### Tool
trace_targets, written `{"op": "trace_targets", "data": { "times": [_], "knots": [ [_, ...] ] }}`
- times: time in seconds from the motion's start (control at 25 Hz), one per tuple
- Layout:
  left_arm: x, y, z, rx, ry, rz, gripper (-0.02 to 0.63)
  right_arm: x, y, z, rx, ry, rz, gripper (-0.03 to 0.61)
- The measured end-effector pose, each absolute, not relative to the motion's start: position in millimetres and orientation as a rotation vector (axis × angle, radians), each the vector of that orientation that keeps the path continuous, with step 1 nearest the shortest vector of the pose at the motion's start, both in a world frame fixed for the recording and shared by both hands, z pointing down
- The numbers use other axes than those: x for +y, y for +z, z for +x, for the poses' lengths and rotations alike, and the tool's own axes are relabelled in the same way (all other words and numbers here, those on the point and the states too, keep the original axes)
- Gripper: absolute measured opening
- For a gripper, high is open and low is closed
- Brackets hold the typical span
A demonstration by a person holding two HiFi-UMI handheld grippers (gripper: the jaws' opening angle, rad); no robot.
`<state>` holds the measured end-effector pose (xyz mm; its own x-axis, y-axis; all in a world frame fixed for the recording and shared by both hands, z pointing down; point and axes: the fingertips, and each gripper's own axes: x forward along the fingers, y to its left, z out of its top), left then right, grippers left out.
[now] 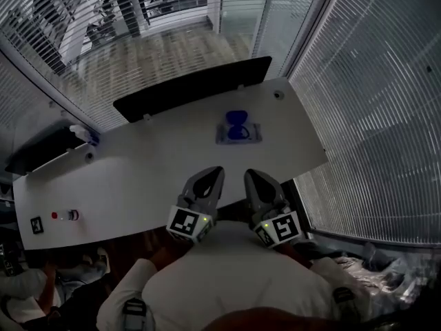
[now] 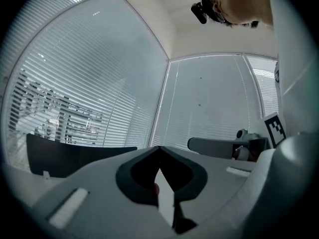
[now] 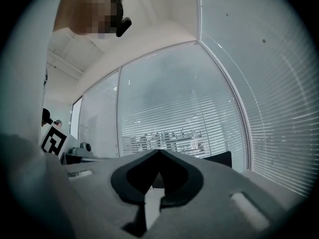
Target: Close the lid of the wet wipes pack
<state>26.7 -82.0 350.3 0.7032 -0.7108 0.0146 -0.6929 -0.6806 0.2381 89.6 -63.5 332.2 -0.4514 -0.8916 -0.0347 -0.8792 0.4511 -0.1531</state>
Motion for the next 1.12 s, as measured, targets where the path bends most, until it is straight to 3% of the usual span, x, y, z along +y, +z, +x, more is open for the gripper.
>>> {"op": "trace_targets", "data": {
  "times": [1.12],
  "knots": [
    [-147,473,46,-1.084,0.164,2.554,0.003,-129,444,105,2.836,-0.291,-1.643,0.0]
  ]
}}
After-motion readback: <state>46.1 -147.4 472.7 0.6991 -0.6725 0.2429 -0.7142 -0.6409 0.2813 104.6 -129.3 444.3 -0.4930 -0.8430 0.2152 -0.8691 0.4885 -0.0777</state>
